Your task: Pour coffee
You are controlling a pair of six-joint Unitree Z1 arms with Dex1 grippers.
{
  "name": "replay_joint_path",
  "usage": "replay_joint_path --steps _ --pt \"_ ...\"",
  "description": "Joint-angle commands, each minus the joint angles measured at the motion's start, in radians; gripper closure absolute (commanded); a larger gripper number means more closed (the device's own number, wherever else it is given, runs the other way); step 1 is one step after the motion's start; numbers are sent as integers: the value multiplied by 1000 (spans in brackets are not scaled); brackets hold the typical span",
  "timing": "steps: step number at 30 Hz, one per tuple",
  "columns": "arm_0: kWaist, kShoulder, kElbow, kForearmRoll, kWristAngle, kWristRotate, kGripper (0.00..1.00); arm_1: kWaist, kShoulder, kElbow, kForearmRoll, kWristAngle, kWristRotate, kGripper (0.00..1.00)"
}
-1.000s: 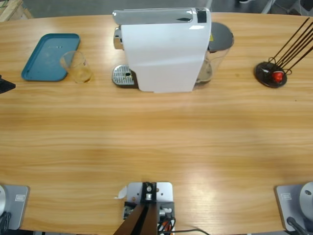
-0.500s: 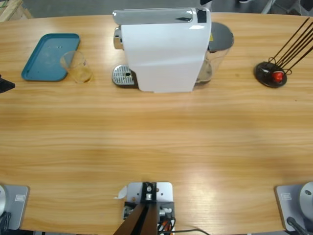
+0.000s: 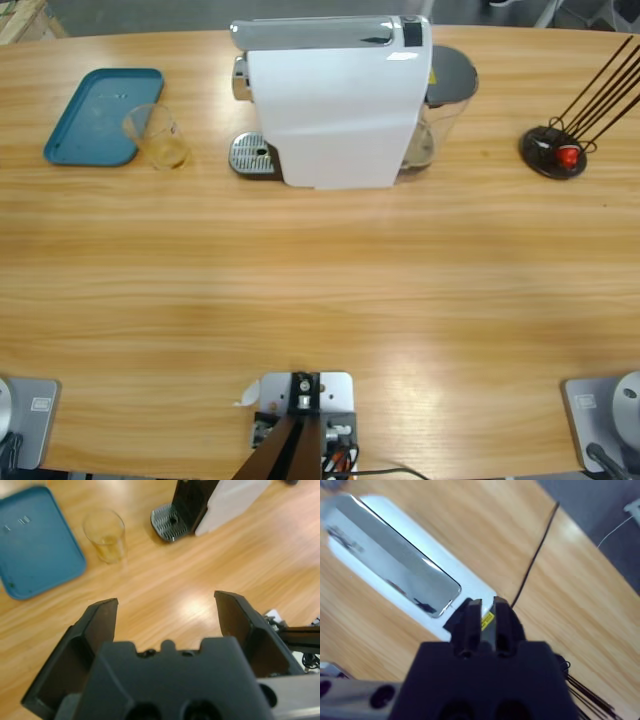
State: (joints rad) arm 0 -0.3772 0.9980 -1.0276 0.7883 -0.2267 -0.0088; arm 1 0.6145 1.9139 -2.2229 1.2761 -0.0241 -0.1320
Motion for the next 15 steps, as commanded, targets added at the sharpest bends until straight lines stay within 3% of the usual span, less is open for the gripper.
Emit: replay_joint_path --steps 1,5,9,15 --pt "96 -50 224 -306 8 -44 35 2 -304 425 -173 -15 110 18" --pt "157 94 454 -650 -25 -39 105 2 -400 574 -227 -15 142 5" --pt "154 290 485 -799 -104 -16 119 2 -456 642 -258 -14 154 4" --pt "126 431 485 -916 -140 167 119 2 -480 671 -271 -19 146 6"
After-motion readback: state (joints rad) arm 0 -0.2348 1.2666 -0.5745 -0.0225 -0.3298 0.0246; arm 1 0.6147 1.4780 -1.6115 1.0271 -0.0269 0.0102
